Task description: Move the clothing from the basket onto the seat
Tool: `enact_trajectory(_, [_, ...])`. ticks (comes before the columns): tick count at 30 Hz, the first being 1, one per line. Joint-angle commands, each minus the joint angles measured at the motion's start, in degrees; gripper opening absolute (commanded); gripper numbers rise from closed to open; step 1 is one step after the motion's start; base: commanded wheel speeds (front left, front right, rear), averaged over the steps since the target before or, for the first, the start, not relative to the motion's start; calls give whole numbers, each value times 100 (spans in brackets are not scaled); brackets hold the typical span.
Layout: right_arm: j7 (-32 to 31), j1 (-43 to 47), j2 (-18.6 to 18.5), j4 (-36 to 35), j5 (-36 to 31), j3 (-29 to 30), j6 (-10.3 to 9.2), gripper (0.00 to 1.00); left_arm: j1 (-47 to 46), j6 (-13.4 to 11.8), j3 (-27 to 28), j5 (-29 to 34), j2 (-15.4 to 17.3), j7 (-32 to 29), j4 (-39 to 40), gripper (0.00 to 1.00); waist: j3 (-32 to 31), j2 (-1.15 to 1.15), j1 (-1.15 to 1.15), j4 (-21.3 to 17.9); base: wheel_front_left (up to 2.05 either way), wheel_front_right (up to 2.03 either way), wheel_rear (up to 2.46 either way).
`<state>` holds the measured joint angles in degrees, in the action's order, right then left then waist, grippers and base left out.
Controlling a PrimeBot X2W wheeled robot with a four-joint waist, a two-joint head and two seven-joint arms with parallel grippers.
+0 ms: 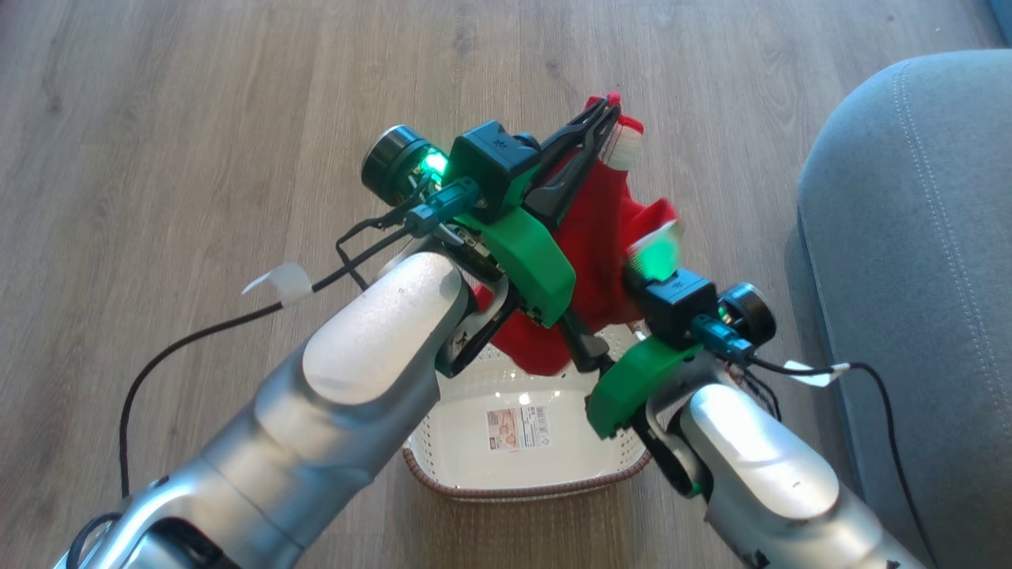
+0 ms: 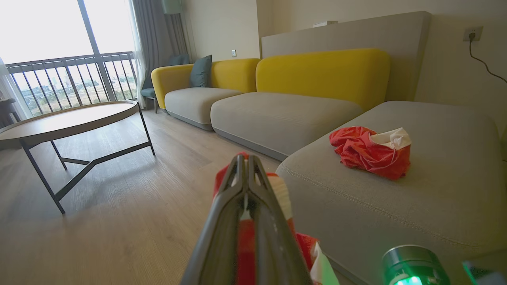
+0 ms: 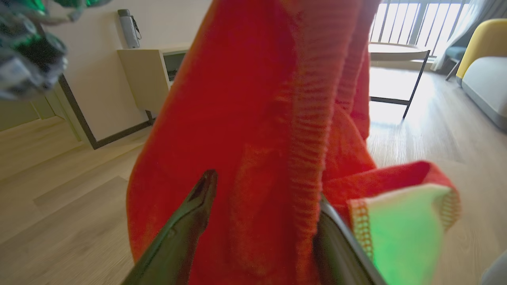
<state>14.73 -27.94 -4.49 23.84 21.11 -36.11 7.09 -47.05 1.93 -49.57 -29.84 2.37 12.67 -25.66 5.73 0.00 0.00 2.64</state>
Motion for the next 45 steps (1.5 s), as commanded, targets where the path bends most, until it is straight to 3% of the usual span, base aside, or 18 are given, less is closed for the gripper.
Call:
enact_trajectory(1, [27,-243,123,-54,182,-149,40,5,-374,-44,154,-47,51,54,131,0,13,0,0,-3,0,0,0])
enact_trajectory(2, [27,-271,125,-29,239,-174,40,0,-372,-44,144,-56,51,58,122,0,17,0,0,-7,0,0,0])
enact_trajectory(15, [27,-218,41,-380,343,-173,40,0,-327,-104,146,-14,91,151,-96,0,53,0,0,-143,0,0,0])
enact_trajectory(17, [27,-205,23,-439,350,-176,40,0,-327,-103,170,6,104,173,-128,100,62,0,0,-166,0,0,0])
enact_trajectory(24, [27,-82,-60,-782,438,4,40,0,-260,-96,220,56,198,209,-379,100,82,0,0,-333,0,0,0])
enact_trajectory(30, [27,159,-178,-1218,412,381,40,0,-97,-13,204,113,322,224,-609,100,48,0,0,-732,0,0,0])
enact_trajectory(45, [27,554,-480,-1971,455,811,40,0,702,372,352,69,574,232,-497,100,-177,0,0,-2394,0,0,0])
